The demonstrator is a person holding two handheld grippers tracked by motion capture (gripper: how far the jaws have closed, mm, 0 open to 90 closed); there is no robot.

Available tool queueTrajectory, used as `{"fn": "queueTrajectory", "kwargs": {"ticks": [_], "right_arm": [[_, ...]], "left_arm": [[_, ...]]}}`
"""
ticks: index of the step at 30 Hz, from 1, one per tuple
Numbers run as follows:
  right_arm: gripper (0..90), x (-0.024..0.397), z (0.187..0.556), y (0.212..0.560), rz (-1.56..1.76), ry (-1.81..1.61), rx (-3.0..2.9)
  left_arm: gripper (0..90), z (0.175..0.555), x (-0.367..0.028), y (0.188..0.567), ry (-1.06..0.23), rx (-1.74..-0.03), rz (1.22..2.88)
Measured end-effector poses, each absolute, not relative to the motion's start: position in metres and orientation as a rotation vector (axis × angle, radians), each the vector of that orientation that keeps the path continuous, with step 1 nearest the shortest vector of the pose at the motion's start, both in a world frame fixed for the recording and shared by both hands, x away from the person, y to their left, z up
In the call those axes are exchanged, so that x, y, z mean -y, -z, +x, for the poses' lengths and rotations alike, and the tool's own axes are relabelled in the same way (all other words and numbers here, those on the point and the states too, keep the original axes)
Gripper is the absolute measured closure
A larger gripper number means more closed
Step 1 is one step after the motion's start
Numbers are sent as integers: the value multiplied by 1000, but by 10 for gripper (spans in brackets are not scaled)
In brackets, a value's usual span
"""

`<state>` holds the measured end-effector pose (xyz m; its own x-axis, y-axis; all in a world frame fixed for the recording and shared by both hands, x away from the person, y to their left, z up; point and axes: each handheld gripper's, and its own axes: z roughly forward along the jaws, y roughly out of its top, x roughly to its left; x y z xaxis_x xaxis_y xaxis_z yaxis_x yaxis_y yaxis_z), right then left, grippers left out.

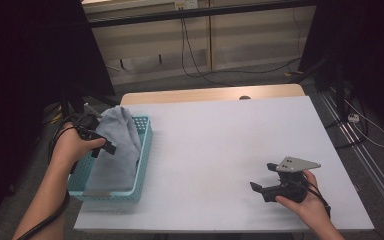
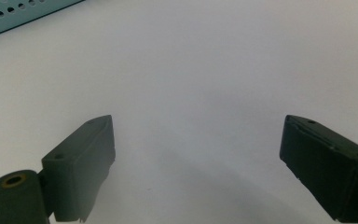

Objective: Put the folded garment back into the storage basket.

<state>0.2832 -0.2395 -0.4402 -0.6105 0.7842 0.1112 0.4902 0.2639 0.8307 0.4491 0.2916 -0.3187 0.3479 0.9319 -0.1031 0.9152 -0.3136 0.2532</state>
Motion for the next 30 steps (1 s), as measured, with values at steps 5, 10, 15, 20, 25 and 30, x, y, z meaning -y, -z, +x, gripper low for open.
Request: {"fn": "queueTrajectory", "kwargs": {"ticks": [5, 10, 15, 20, 25, 30], "right_arm": [[99, 240, 283, 440, 1164, -1276, -2218], [98, 240, 283, 440, 1165, -1277, -2218], [98, 240, 283, 441, 1169, -1276, -2214], [98, 240, 284, 441, 1169, -1280, -2213], [98, 240, 284, 441, 1171, -1278, -2212], [98, 240, 284, 441, 1170, -1279, -2212]], "left_arm": [[399, 451, -289, 323, -101, -1624, 2342], [444, 456, -286, 329, -149, -1608, 2309], [513, 463, -284, 332, -186, -1592, 2282], [599, 472, -283, 337, -220, -1589, 2251], [701, 477, -281, 345, -259, -1582, 2222], [797, 481, -281, 357, -269, -1600, 2214]]}}
